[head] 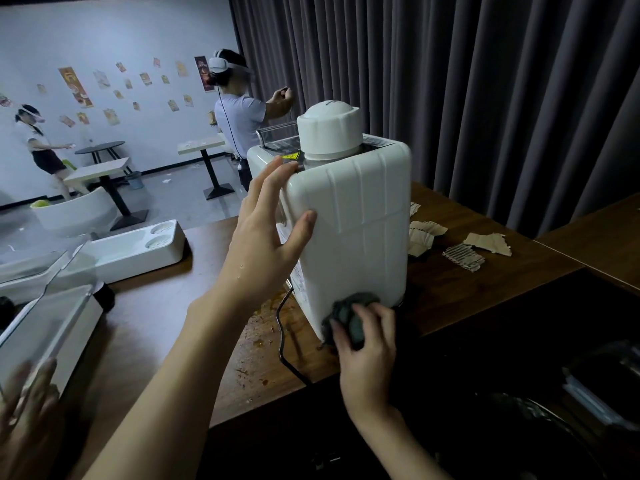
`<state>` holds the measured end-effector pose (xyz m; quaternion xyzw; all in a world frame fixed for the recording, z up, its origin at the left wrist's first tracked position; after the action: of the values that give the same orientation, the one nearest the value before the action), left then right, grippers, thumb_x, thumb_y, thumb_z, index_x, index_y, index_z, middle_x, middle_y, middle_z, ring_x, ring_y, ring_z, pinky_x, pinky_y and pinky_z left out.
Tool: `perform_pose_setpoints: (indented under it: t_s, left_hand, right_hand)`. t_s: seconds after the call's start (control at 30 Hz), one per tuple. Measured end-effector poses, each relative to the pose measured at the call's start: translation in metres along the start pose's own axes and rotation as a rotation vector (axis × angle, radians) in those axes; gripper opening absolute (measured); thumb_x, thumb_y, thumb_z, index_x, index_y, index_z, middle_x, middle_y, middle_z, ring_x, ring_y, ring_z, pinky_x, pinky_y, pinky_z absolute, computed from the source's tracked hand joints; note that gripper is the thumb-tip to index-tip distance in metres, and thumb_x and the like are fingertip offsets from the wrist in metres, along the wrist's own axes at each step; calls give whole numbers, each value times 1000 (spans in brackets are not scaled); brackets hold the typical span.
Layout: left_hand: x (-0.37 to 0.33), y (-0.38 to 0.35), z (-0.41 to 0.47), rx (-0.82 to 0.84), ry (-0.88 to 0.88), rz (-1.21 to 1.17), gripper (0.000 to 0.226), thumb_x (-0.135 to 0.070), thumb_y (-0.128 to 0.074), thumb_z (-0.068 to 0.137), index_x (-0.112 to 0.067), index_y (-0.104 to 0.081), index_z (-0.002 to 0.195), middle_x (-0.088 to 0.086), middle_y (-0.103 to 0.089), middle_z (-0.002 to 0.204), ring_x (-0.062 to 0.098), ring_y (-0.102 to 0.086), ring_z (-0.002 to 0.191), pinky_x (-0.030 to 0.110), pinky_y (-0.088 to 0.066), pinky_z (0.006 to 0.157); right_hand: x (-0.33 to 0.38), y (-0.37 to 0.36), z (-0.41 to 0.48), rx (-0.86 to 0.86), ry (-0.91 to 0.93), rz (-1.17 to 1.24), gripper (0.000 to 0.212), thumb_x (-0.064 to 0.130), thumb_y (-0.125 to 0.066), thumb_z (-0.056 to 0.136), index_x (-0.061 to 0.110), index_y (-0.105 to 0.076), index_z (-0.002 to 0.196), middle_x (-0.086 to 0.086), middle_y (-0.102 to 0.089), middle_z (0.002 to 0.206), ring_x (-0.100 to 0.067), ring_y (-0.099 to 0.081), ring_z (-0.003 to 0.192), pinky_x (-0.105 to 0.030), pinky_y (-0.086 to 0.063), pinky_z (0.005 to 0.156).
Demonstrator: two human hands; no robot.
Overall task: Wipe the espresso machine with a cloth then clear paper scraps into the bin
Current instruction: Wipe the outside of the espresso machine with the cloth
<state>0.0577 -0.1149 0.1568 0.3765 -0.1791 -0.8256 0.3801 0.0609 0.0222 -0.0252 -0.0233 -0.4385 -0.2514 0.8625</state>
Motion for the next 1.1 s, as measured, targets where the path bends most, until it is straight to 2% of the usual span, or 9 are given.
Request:
perform_pose_setpoints:
  t_s: [0.17,0.3,0.43,0.5,0.63,0.77,0.93,1.0,1.1]
  left_hand:
    - [1,0,-1,10,6,12,53,-40,-57,100,-42,-32,146,-16,-25,159,16,-35,144,51,-44,110]
    - [1,1,0,16,1,18,53,-42,-57,99,-41,-32,146,-16,-25,159,15,-35,145,51,-43,111]
    - [2,1,1,22,12,17,53,-44,-56,99,-42,-32,147,-18,-25,158,16,-35,145,52,-44,111]
    - [1,1,0,17,7,8,54,-45,-55,98,-40,-33,147,-16,-26,158,16,-35,145,51,-44,110]
    - [0,0,-1,-2,-7,-3,53,-39,-58,99,-36,-35,147,-12,-28,158,15,-36,145,52,-44,109]
    - [0,0,-1,-5,-7,0,53,-36,-59,100,-37,-35,147,-11,-29,158,16,-36,145,52,-44,110]
    - [-1,1,-1,-1,-7,3,52,-39,-58,99,-41,-34,146,-15,-28,158,15,-36,144,51,-44,110]
    - [-2,1,-1,-2,-4,-4,52,-37,-58,99,-42,-35,145,-15,-28,158,15,-36,144,51,-44,110]
    - [-2,3,-1,11,3,-3,53,-40,-58,98,-40,-35,146,-15,-28,158,15,-36,144,51,-44,110]
  right_hand:
    - [-2,2,-1,83,67,-23,35,10,-81,76,9,-69,108,-4,-54,115,-21,-57,110,-36,-53,92]
    - [-10,19,33,-53,-63,31,32,4,-78,79,7,-70,110,-5,-54,113,-16,-55,108,-37,-52,91]
    - [-14,34,74,-148,-135,47,34,5,-77,80,3,-69,113,-11,-54,116,-14,-53,107,-7,-43,89]
    - [-13,33,76,-145,-156,63,37,10,-77,81,3,-67,116,-11,-53,120,-18,-54,112,1,-37,85]
    - [0,16,50,-90,-127,114,51,27,-76,80,5,-63,125,-9,-45,129,-16,-45,121,0,-33,94]
    - [12,-2,16,10,81,30,53,36,-69,85,8,-61,130,-9,-40,135,-22,-40,130,-32,-36,110]
    - [4,5,27,30,254,-9,43,27,-66,86,7,-64,124,-8,-43,130,-19,-42,127,-27,-37,109]
    - [3,13,44,-14,217,13,41,21,-69,85,6,-65,123,-11,-46,128,-23,-47,122,-24,-40,105]
    - [3,24,76,-143,83,58,41,8,-75,81,1,-65,120,-19,-50,123,-22,-48,119,-7,-33,102]
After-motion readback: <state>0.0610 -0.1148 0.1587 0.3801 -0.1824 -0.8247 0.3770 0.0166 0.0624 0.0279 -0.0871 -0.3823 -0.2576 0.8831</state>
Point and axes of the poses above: each hand's wrist, its own z-axis towards the middle knuckle, its own y-axis out of the back of the hand, x = y × z, the point moved 3 cm from there along z, towards the middle knuckle
